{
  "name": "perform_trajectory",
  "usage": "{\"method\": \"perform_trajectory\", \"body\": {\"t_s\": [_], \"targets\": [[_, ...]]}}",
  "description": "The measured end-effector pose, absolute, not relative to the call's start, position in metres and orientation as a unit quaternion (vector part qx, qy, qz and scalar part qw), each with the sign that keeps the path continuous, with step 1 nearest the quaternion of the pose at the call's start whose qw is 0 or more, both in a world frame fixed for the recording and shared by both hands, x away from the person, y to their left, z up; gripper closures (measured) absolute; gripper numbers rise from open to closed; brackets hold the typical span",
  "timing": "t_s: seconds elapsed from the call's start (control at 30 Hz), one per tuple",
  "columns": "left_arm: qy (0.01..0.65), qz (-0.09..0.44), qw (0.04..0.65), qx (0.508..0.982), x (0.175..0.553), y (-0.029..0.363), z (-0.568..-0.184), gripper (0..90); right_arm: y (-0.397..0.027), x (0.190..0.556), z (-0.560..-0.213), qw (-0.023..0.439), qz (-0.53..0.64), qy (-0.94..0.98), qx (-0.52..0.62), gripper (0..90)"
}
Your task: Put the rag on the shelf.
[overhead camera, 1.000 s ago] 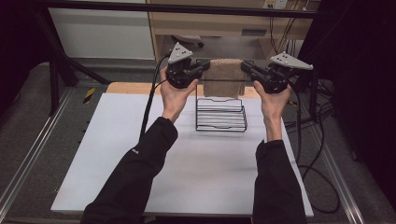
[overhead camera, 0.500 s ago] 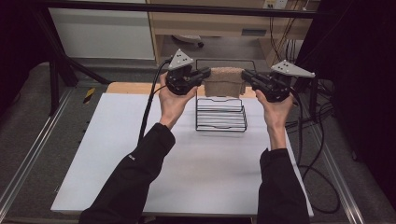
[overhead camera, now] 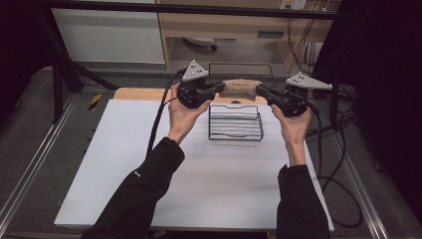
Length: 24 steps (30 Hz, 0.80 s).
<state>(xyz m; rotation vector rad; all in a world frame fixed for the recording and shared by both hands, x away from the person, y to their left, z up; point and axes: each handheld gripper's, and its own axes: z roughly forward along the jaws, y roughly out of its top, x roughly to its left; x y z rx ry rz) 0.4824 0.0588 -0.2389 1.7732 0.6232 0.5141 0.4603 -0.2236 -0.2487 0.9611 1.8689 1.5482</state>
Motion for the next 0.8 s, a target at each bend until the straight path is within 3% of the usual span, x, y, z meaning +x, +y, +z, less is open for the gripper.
{"method": "perform_trajectory", "body": {"t_s": [0.4, 0.6, 0.8], "targets": [[0.268, 0.199, 0.556, 0.761, 0.483, 0.062, -0.236, 78.4, -0.223, 0.46, -0.259, 0.257, 0.569, 0.694, 0.358, 83.1], [0.274, 0.191, 0.572, 0.749, 0.484, 0.065, -0.217, 76.4, -0.223, 0.461, -0.259, 0.259, 0.566, 0.697, 0.356, 83.2], [0.277, 0.153, 0.546, 0.776, 0.487, 0.055, -0.218, 88.8, -0.223, 0.46, -0.259, 0.26, 0.564, 0.7, 0.353, 83.0]]}}
